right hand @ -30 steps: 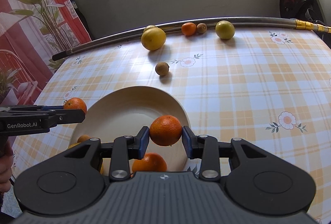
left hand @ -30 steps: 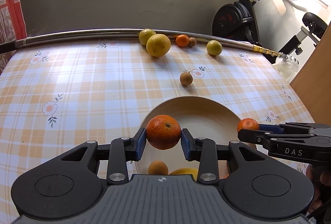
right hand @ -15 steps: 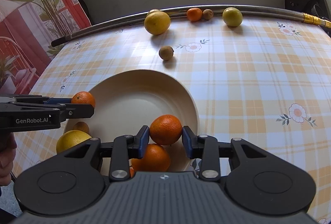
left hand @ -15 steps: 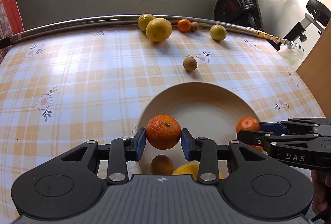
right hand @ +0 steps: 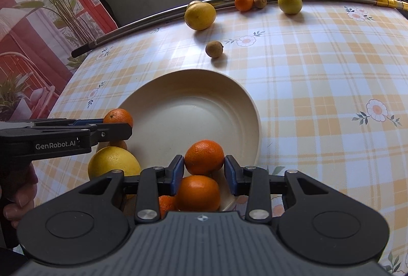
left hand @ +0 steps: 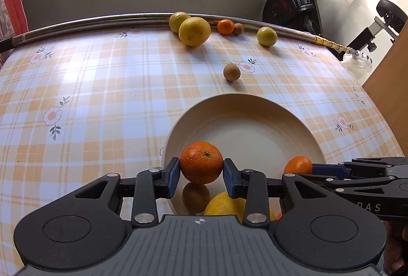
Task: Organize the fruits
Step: 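Lower both oranges into the plate and open both tools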
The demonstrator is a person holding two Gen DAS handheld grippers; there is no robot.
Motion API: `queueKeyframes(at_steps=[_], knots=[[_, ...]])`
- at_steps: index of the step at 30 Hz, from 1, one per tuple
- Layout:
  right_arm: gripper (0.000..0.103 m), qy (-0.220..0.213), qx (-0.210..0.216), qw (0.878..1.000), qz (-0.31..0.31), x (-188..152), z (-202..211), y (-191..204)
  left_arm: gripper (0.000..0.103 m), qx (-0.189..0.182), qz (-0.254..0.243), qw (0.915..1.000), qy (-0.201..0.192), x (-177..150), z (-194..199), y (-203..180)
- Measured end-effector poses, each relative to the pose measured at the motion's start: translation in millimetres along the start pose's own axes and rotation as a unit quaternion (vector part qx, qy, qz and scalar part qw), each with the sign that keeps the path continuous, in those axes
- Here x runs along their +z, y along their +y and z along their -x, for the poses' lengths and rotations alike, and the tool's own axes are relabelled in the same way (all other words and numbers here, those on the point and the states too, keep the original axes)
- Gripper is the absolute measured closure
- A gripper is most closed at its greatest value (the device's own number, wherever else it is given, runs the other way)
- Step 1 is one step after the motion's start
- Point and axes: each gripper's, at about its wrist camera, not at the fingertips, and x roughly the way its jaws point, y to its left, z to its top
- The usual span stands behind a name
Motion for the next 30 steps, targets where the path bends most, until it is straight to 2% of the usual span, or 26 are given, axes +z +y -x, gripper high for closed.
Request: queueKeyframes(at_steps=[10,30], knots=[[0.066,0.0,-0.003,1.0,0.003,0,0,2,0.064,0.003,0.005,1.0,0.004,0,-4,2],[0.065,-0.028,-0.039,0.999,0.011,9,14,-5,0.064,0.007,0.013,0.9999,0.006,-1,-5,3]])
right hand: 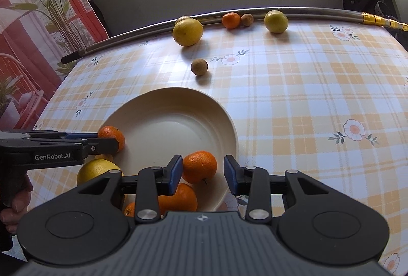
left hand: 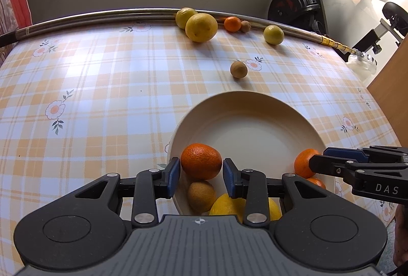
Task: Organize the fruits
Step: 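Lower both oranges into the plate and open both tools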
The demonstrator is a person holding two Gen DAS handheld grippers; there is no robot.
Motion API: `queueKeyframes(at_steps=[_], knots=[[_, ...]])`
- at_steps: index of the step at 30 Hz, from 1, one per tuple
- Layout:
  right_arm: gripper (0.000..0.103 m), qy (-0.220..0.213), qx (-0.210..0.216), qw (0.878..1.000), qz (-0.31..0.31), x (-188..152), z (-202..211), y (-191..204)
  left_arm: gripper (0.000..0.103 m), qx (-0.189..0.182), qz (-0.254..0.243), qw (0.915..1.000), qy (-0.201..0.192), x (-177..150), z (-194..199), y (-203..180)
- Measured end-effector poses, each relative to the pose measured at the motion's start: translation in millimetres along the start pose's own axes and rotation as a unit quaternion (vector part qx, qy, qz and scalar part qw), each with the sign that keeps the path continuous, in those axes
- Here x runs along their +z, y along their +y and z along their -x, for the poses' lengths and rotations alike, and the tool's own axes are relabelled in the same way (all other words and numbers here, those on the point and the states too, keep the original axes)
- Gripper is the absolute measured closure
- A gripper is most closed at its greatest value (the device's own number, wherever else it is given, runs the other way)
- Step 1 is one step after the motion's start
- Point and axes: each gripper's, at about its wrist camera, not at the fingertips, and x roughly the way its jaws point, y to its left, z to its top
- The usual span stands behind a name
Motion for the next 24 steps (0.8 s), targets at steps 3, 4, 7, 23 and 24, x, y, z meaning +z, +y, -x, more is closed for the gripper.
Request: queueKeyframes(at_steps=[3,4,7,23,24], knots=[[0.065,-0.001,-0.003,1.0,0.005,-0.1,0.6,1.0,0.064,0.001,0.002,1.0,-0.001,0.0,1.2,-0.5],[0.065,-0.002,-0.005,1.0,0.008,-0.2,0.8,1.6,0.064,0.002,0.001,1.0,-0.001,-0.3,1.7,-0.9],[0.065,-0.004,-0.009,1.0,0.015,-0.2,1.7,3.5,0.064,0.004,-0.001,1.0,-0.002,-0.1,3.4,-2.7],[0.064,-0.011,-0.022,1.0,0.008,1.9,6.0,-5.9,0.058,0.004,-0.004,1.0,-0.003,1.7,8.1,-5.4],[0.064,-0.011,-0.022,1.0,0.007,1.9,6.3,-5.5,0.057,0.004,-0.003,1.0,-0.003,1.8,8.5,-5.4]])
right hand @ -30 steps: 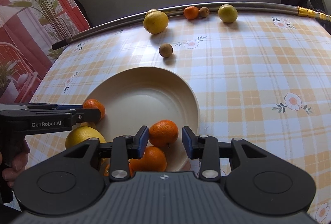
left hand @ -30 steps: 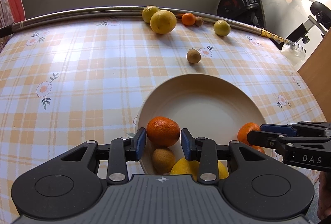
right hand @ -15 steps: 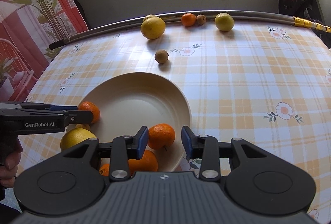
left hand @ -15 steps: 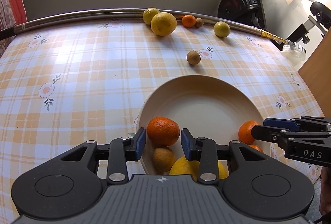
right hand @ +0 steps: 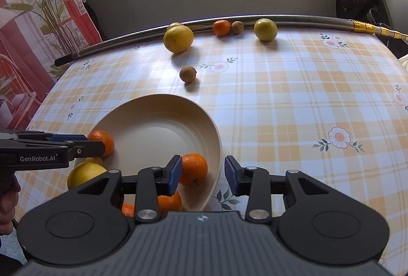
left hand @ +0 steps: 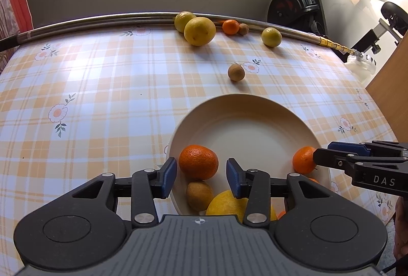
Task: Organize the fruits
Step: 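Lower both oranges into the plate and open both tools, then move the right tool to the green-yellow grapefruit while the left tool approaches a yellow grapefruit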
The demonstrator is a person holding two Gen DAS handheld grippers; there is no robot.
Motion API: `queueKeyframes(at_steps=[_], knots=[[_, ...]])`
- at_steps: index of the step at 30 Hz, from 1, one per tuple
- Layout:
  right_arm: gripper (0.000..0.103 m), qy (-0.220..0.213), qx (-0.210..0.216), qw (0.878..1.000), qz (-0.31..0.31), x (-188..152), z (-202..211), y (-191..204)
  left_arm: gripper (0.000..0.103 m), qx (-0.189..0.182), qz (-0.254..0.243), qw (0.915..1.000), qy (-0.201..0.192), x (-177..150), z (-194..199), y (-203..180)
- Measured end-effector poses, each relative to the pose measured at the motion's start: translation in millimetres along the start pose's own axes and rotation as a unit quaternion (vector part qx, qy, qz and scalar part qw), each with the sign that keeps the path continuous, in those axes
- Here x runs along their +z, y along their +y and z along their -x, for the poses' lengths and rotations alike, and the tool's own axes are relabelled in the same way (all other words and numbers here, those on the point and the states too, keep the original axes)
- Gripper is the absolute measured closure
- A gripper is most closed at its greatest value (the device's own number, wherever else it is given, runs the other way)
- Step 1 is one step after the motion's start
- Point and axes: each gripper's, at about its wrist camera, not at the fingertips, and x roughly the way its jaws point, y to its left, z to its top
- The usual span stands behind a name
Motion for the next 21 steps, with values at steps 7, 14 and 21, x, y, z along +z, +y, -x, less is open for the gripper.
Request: queueKeyframes(at_steps=[7,14,21], knots=[[0.064,-0.006,0.0,1.0,-0.01,2,4,-4,0.054,0.008,-0.007,0.9998,-0.017,1,9,0],[0.064,-0.021,-0.002,1.0,-0.022,9,13,-12,0.053,0.008,-0.002,0.9993,-0.037,8,23,4],[0.064,-0.057,-0.011,0.997,-0.044,30,32,-35,0.053,0.018,0.014,0.997,-0.073,28,45,16]])
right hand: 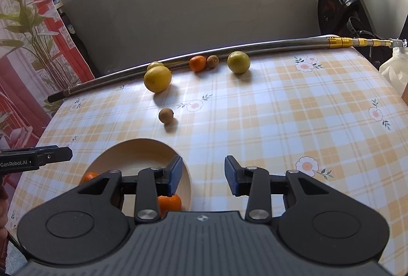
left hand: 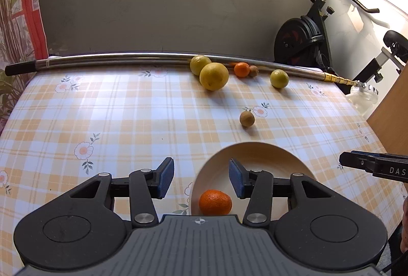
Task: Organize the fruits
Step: 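Move the right tool to the green-yellow grapefruit while the left tool approaches a yellow grapefruit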
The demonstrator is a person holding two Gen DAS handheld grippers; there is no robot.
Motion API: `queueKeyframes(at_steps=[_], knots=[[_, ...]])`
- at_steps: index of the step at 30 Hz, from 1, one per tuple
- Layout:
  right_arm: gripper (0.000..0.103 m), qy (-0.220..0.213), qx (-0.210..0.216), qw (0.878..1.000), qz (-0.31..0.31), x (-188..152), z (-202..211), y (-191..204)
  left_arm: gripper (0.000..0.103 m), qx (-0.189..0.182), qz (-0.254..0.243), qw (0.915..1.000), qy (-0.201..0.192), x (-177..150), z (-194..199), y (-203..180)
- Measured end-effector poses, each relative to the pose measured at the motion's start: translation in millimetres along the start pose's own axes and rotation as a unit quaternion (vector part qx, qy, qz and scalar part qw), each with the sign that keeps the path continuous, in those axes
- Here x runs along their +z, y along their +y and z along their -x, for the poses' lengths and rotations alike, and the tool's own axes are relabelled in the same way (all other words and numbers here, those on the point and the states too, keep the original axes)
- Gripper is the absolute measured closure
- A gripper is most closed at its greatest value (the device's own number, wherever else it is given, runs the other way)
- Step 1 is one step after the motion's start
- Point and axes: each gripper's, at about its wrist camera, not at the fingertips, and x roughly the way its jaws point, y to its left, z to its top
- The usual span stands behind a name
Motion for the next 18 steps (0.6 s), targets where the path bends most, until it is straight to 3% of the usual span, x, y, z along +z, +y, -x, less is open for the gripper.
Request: queueKeyframes(at_steps=[9,18], knots=[[0.064,-0.036,-0.022,0.999,0.001,33,12,-20,0.053,0.01,-0.003,0.9989,-0.045,33,19,9],[0.064,-0.046,-0.017,0.999,0.019,60,0,-25,0.053,-0.004,-0.005,0.9992,-0.04,62,-6,-4]])
